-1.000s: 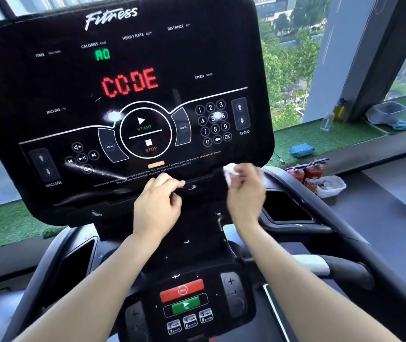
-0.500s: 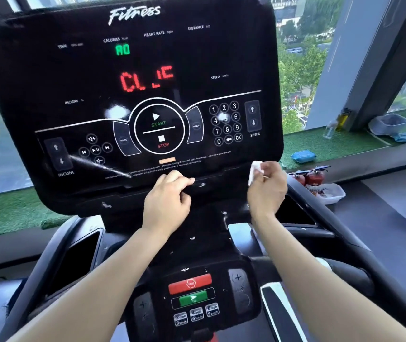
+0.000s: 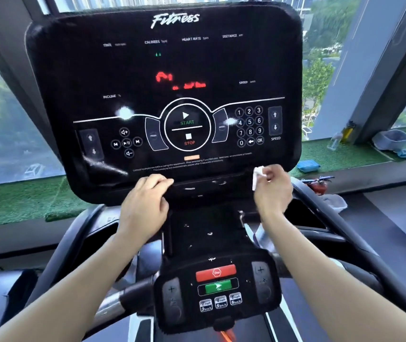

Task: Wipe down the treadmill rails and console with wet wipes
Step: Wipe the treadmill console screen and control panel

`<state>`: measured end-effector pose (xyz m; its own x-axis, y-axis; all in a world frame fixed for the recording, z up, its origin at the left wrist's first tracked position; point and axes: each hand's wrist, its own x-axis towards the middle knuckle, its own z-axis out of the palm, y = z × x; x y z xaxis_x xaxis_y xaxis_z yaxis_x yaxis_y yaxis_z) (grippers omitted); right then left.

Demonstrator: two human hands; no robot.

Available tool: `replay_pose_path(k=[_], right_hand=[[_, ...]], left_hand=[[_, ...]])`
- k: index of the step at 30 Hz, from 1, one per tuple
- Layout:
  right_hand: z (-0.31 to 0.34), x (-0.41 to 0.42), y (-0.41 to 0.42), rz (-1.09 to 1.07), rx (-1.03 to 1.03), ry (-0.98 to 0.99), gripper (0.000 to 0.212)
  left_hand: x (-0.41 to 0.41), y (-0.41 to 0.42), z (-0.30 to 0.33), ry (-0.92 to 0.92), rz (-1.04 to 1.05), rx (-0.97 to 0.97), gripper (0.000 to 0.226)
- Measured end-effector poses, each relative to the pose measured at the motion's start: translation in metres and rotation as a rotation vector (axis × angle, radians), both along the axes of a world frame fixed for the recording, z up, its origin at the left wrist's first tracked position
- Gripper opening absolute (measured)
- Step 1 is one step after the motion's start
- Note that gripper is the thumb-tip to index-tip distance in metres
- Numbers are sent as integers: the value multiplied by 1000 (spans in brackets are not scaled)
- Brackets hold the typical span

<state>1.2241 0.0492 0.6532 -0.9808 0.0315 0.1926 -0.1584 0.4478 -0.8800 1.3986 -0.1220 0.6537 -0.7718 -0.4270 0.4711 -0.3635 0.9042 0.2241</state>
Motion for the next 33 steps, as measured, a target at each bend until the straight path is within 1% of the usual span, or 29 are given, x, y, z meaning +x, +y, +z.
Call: replay_pose_path(k=[2, 4, 6, 8, 10, 12, 14, 15, 16, 17, 19, 22, 24, 26, 29, 30, 31, 33], right_hand=[[4, 6, -7, -44, 25, -40, 11], [9, 25, -22, 2, 51, -38, 9], [9, 53, -44, 158, 148, 30, 12], [6, 79, -65, 345, 233, 142, 17], [7, 86, -71, 397, 242, 188, 17], [7, 74, -61, 308, 180, 130, 13], [7, 51, -43, 78, 53, 14, 8], [7, 41, -35, -46, -10, -57, 9], [6, 35, -31, -134, -42, -123, 10], [4, 33, -32, -171, -41, -168, 9], [0, 40, -43, -91, 18, -177, 11], [-3, 57, -52, 118, 181, -75, 15], [-3, 56, -48, 194, 212, -30, 14], [-4, 48, -42, 156, 139, -58, 14], [-3, 36, -38, -97, -134, -143, 9], [-1, 35, -38, -148, -167, -160, 8], [-1, 36, -39, -154, -158, -166, 7], [0, 45, -45, -47, -70, -142, 8]], left_hand=[[8, -9, -2, -12, 18, -5, 48], [11, -12, -6, -10, 9, 17, 50], [11, -10, -7, 17, -1, 46, 51], [10, -9, -7, 35, 5, 59, 52], [10, -10, -8, 35, -1, 66, 54], [11, -11, -9, 39, -20, 67, 56], [11, -11, -10, 42, -16, 72, 57], [10, -10, -10, 43, -6, 79, 57], [10, -10, -10, 42, 3, 85, 57], [10, -9, -9, 41, 8, 89, 56], [10, -9, -9, 35, 9, 92, 57], [10, -8, -9, 26, 18, 96, 57], [10, -8, -9, 27, 22, 87, 57], [10, -7, -10, 26, 24, 84, 58], [9, -7, -9, 27, 36, 83, 58], [9, -6, -9, 26, 42, 87, 58], [8, -5, -9, 25, 50, 91, 58], [8, -4, -9, 27, 62, 100, 58]])
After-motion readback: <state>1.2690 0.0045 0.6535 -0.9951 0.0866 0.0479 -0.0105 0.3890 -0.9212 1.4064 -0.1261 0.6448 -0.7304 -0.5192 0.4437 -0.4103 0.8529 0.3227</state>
